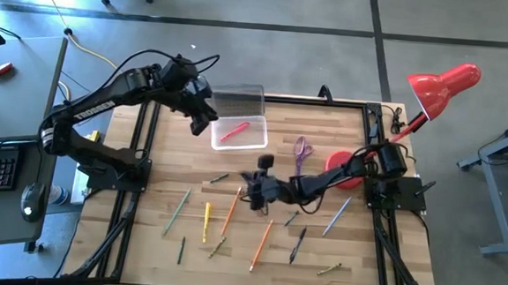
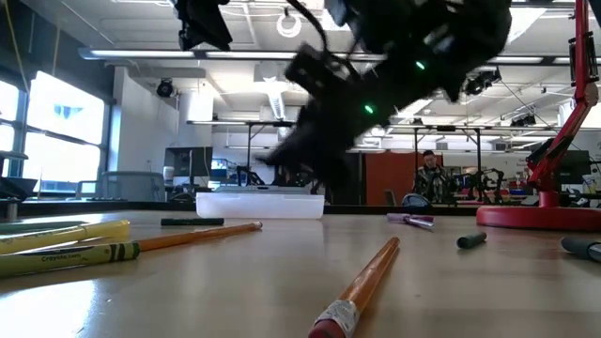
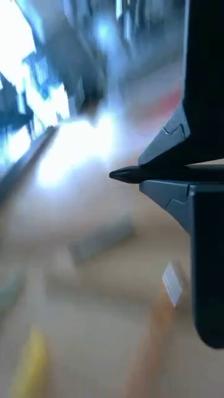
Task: Pick & place school supplies into a supply box
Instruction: Put the black pen into the supplies box
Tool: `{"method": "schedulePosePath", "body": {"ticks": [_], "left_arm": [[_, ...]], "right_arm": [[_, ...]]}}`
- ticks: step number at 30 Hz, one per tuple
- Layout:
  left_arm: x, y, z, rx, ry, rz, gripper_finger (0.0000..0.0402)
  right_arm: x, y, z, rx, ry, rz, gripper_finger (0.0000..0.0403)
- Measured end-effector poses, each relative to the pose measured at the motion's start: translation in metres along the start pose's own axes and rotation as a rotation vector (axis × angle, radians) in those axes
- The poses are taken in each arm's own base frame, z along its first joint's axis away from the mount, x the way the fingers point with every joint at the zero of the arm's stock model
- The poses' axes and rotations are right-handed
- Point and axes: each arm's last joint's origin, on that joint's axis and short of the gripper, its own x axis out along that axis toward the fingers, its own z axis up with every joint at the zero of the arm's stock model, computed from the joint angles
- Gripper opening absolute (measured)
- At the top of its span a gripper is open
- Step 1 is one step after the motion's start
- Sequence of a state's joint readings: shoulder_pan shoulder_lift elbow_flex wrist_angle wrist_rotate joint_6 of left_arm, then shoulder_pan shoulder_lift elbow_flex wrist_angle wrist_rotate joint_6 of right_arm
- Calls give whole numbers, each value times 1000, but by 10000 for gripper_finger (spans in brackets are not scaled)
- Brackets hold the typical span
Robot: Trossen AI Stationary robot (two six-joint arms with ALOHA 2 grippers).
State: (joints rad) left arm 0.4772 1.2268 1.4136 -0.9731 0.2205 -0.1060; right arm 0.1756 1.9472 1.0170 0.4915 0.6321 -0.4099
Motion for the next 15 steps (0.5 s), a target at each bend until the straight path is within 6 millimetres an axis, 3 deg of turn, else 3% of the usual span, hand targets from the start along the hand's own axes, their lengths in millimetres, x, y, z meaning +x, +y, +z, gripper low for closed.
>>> {"method": "schedulePosePath", "body": {"ticks": [3,7,10,15], "left_arm": [[-8,-2,-1,2,-24,-1,120],[-12,-2,-2,4,-38,-1,120],[-12,-2,-2,4,-35,-1,120],[-11,-2,-3,3,-26,3,120]], "right_arm": [[10,-21,30,-98,-59,-60,9],[29,-57,54,-126,-167,46,18],[47,-89,48,-41,-106,53,17],[67,-123,12,68,-91,138,8]]}}
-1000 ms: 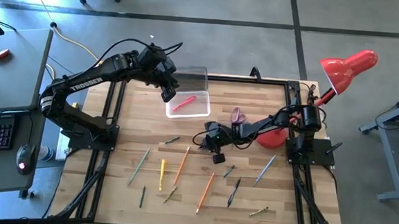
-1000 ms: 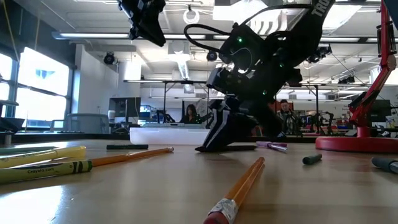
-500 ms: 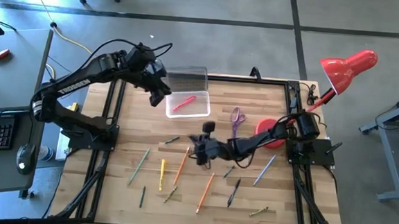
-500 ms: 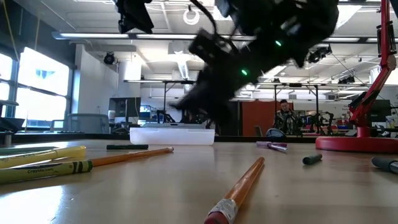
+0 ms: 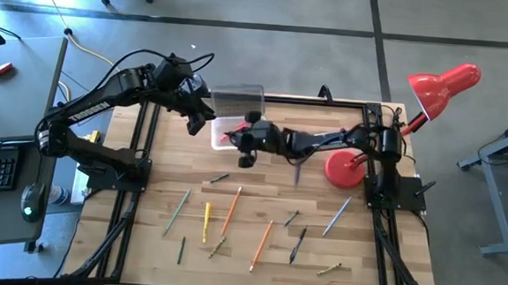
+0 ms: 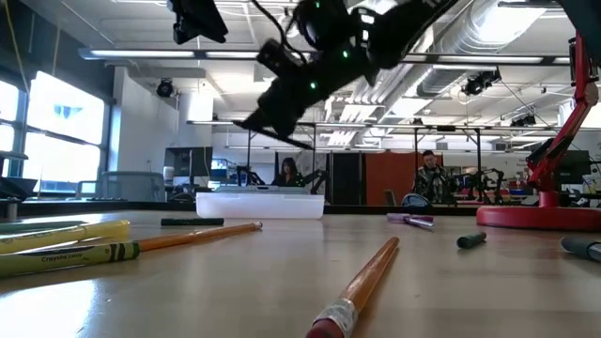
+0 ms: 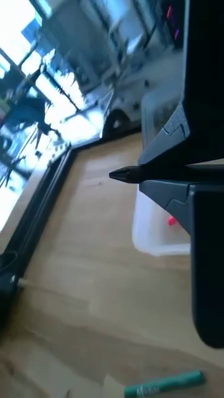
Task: Pick & place school supplies into a supply box
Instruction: Put the black pen into the supplies box
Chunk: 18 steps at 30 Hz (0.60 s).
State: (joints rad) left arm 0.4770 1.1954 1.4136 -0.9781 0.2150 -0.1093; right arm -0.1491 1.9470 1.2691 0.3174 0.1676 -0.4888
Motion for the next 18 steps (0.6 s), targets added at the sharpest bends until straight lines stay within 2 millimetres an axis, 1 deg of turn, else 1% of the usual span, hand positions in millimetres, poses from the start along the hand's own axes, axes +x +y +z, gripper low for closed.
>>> {"method": "schedulePosePath", "body": {"ticks": [2,5,10,14,18], "left_arm": [[0,0,0,5,-3,2,120],[0,1,1,9,-11,20,120],[0,1,1,9,-13,42,120],[0,1,1,8,-12,42,120],[0,1,1,8,-12,44,120]], "right_arm": [[6,-4,-12,26,-15,16,8],[19,-2,-32,36,8,9,14],[38,11,-60,-62,62,9,18],[46,17,-74,-87,122,-47,17],[50,18,-81,-48,111,4,25]]}}
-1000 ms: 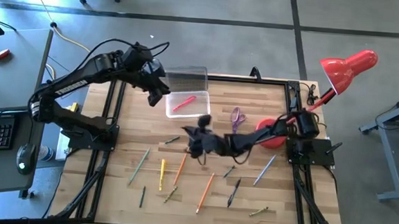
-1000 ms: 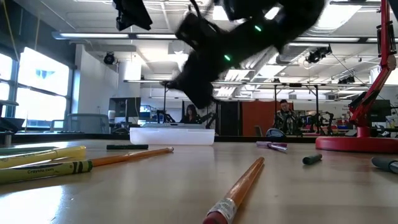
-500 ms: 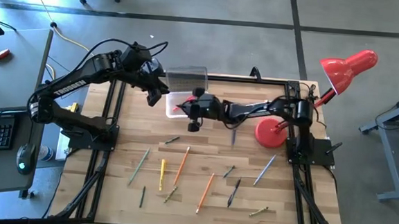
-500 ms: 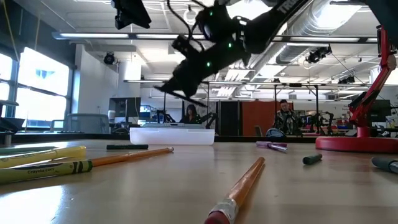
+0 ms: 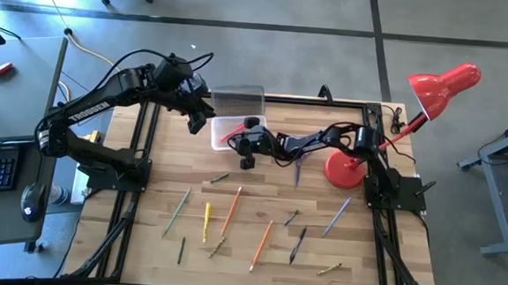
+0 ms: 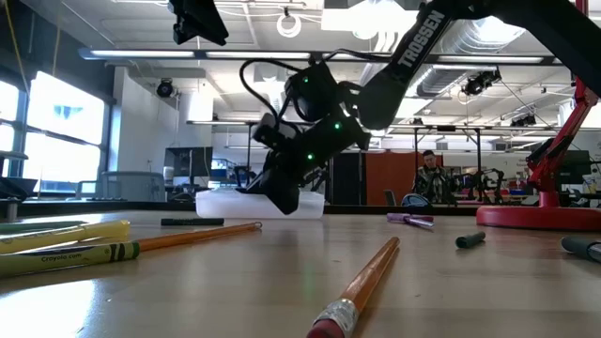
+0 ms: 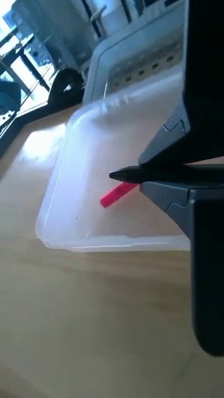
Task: Pick & place school supplies into a supply box
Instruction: Put the black pen into the supplies box, then put the dark green crayon into the supplies box
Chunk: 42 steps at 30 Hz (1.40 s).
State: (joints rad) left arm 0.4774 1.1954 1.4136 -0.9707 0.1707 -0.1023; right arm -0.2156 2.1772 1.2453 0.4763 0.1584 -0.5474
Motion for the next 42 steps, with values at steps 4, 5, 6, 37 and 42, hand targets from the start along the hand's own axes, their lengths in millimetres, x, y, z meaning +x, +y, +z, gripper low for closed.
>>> {"method": "schedulePosePath", "body": {"ticks": [4,5,6,37,42], "left_arm": [[0,0,0,0,0,8,120],[0,0,0,0,0,8,120],[0,0,0,0,0,8,120],[0,0,-3,-6,34,0,120],[0,0,-3,-6,35,0,120]], "right_arm": [[1,1,0,-15,-18,17,38],[1,1,1,-21,-22,4,41],[0,2,3,-27,-24,-11,44],[-1,83,35,90,-148,412,58],[3,75,30,102,-137,390,59]]}}
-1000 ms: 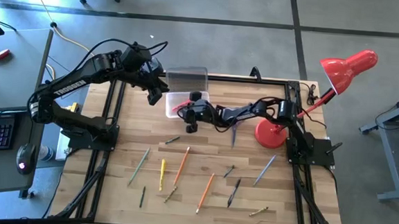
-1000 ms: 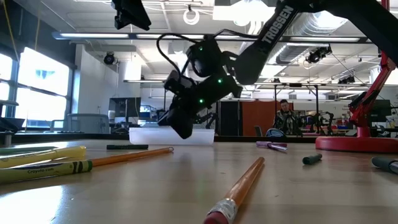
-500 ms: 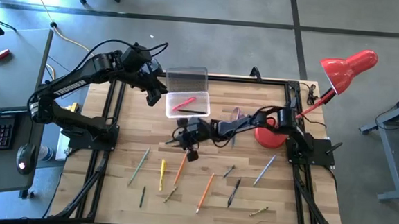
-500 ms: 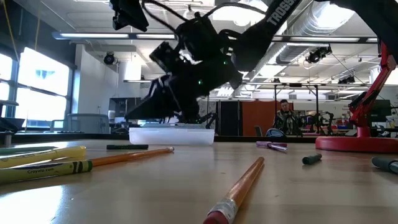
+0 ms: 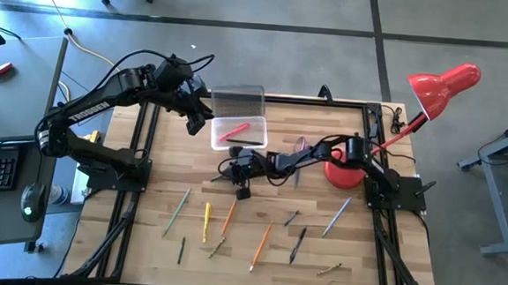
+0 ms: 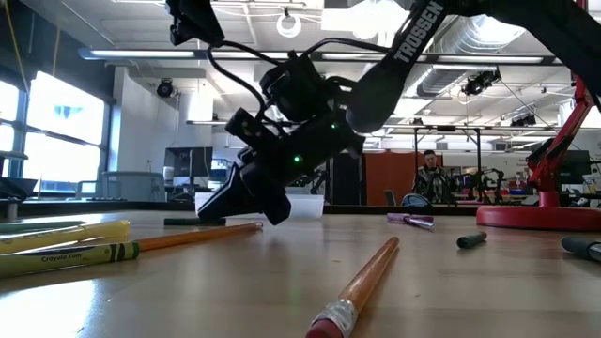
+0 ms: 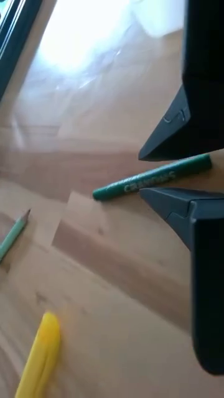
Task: Pick & place school supplies into a supply box
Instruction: Put the dark green crayon into the supplies box
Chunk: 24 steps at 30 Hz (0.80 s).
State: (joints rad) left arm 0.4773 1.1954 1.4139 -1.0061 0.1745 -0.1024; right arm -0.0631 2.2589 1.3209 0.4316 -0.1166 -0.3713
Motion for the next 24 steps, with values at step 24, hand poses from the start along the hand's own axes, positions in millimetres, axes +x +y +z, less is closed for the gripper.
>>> {"method": "schedulePosePath", "body": {"ticks": [24], "left_arm": [[0,0,0,0,0,1,120]], "right_arm": [[-1,1,-8,4,109,-26,25]]}}
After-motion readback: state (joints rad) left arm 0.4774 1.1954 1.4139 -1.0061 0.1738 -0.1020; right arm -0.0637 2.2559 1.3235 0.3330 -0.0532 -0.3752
